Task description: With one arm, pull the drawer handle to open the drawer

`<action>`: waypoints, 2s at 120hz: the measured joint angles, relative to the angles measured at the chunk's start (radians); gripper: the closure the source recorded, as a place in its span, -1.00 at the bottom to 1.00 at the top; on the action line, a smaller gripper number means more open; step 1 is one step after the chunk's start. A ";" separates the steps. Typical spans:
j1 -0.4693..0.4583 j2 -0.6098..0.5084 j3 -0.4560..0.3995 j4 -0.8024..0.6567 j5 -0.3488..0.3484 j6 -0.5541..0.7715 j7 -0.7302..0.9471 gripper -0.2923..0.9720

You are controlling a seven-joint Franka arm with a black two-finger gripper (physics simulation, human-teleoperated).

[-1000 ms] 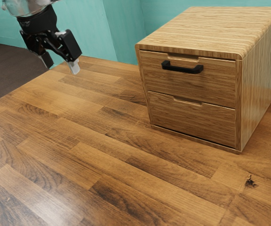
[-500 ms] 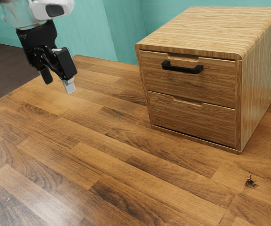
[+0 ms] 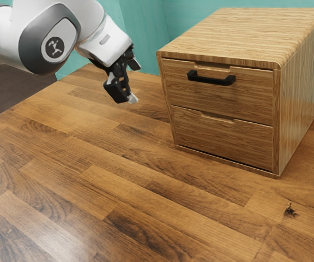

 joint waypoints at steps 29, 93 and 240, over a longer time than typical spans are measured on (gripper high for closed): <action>-0.037 0.087 -0.023 0.081 -0.039 0.068 0.277 -0.50; -0.306 0.243 0.220 0.167 -0.097 0.195 0.522 -0.37; -0.367 0.376 0.278 0.293 0.001 0.176 0.133 0.18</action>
